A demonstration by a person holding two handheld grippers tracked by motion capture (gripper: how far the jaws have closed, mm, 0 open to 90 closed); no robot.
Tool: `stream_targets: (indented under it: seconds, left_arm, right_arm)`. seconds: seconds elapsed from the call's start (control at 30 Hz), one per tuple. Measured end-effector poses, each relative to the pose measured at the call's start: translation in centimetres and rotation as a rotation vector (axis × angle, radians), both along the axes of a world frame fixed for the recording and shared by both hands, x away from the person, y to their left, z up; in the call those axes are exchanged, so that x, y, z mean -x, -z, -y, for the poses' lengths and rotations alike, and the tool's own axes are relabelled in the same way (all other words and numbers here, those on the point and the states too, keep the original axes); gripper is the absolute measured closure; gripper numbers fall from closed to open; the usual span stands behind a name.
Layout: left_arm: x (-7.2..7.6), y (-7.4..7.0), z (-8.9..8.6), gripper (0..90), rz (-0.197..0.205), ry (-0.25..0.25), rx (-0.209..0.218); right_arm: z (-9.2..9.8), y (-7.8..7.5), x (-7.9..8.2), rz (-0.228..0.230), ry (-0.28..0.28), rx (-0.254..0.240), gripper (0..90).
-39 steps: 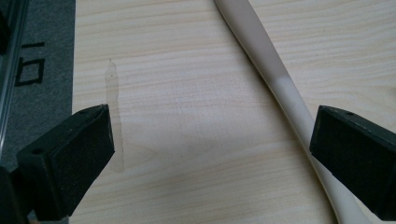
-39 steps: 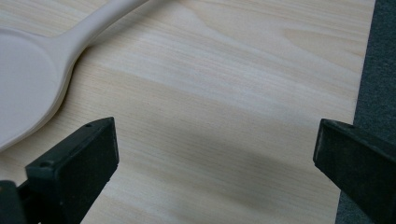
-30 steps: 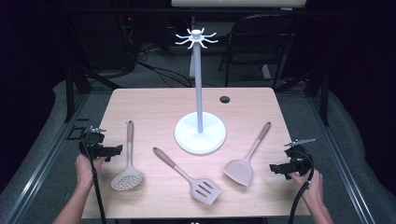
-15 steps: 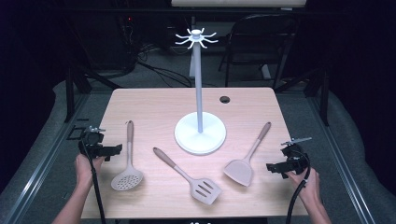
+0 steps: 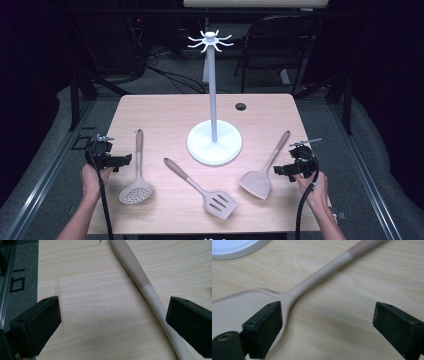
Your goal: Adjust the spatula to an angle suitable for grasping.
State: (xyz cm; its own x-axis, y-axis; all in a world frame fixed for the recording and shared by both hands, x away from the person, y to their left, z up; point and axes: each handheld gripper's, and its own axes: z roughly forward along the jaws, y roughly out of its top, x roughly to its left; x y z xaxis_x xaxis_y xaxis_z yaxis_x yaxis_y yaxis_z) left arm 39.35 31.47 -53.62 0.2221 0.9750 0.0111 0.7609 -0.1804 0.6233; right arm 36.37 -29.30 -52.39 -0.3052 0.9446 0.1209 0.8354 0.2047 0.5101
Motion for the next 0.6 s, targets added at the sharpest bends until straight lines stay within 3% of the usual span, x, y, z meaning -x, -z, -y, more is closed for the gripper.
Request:
stream_targets:
  seconds: [0.17,0.37,0.53,0.6]
  left_arm:
    - [0.1,0.0,0.0,0.0,0.003,-0.001,0.0]
    - [0.3,-0.1,0.0,0.0,0.008,0.001,-0.003]
    - [0.2,-0.1,0.0,0.0,0.002,0.008,-0.007]
    - [0.2,-0.1,0.1,0.0,0.002,0.009,-0.009]
  right_arm:
    - [-1.5,0.2,-1.2,-0.011,0.008,0.018,14.6]
    - [-3.0,1.0,-3.3,-0.032,0.056,0.064,22.0]
    - [-3.2,1.8,-4.1,-0.056,0.095,0.075,26.3]
    - [-3.1,2.1,-4.1,-0.067,0.107,0.047,27.1]
